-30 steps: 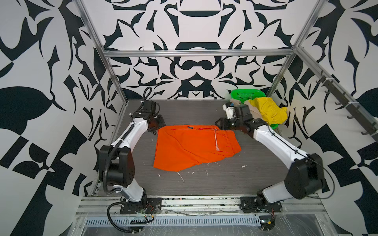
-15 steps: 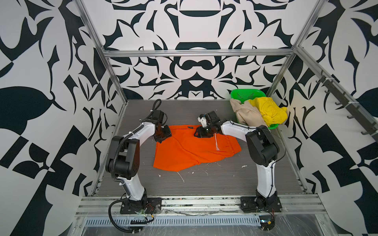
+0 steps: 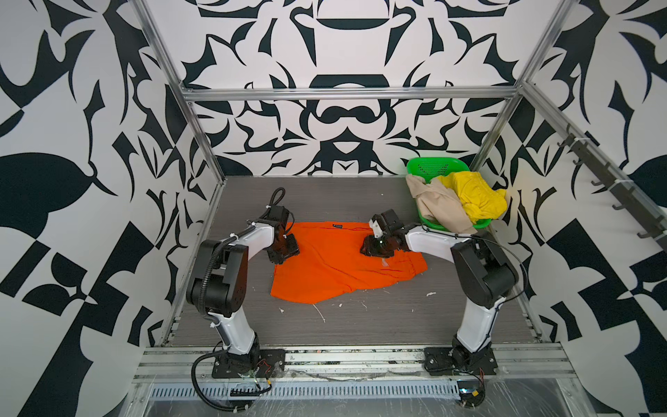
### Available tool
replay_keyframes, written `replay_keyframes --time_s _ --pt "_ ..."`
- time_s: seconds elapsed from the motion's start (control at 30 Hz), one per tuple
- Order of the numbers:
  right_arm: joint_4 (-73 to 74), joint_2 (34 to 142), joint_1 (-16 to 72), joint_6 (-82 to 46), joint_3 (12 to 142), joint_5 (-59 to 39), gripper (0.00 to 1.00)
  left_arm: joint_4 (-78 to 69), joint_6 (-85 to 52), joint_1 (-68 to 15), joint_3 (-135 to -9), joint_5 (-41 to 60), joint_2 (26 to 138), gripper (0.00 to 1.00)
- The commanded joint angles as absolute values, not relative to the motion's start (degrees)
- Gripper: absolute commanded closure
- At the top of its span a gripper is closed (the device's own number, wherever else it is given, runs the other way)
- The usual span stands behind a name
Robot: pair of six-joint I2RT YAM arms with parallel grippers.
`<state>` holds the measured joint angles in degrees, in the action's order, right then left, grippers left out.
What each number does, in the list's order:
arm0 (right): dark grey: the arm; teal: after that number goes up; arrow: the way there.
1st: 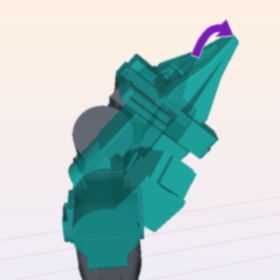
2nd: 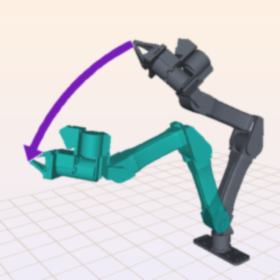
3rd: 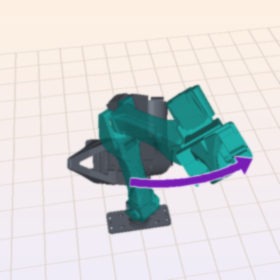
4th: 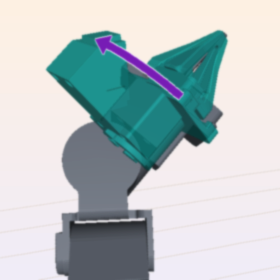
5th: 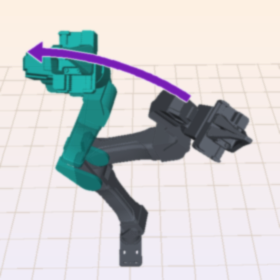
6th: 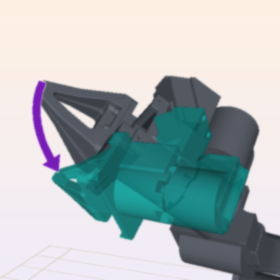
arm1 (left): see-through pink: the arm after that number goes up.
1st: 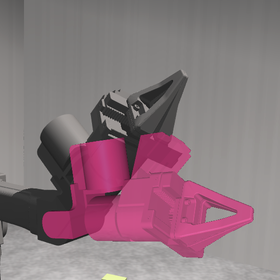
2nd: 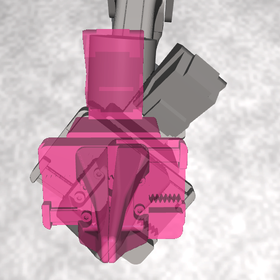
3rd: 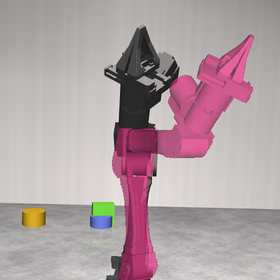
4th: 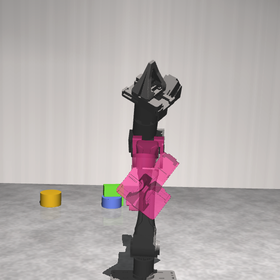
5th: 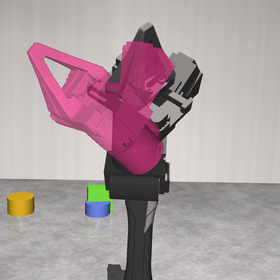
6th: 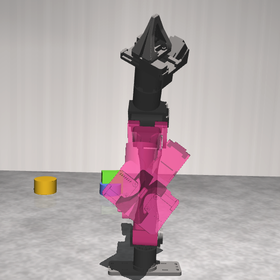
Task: Fold and stack the shorts
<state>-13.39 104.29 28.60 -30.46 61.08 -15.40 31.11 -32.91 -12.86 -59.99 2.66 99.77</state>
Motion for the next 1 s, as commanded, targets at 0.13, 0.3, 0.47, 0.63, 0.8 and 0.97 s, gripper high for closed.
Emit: replay_keyframes --time_s 0.13,0.3,0.47,0.63,0.8,0.97 --pt "-16.3 98.0 29.1 -22.6 64.6 -13.4 0.44 33.6 -32.1 -12.6 -56.7 0.9 96.4 0.47" --pt "-19.4 105.4 30.5 -9.7 79.5 -20.0 0.37 32.6 -32.3 -12.7 -56.9 1.4 97.0 0.47" --pt "-22.7 116.7 33.4 -3.0 94.0 -23.3 0.37 32.2 -32.3 -12.7 -57.2 1.4 98.1 0.47" --pt "-23.3 124.7 35.3 -2.7 102.3 -29.1 0.37 32.3 -32.4 -12.6 -58.1 0.8 98.8 0.47" --pt "-23.8 129.0 36.5 -2.6 105.6 -36.6 0.40 32.6 -32.6 -12.7 -58.8 0.6 99.6 0.47" --pt "-26.5 134.9 37.0 -4.2 110.5 -36.3 0.40 32.8 -32.7 -12.6 -58.3 0.0 99.4 0.47"
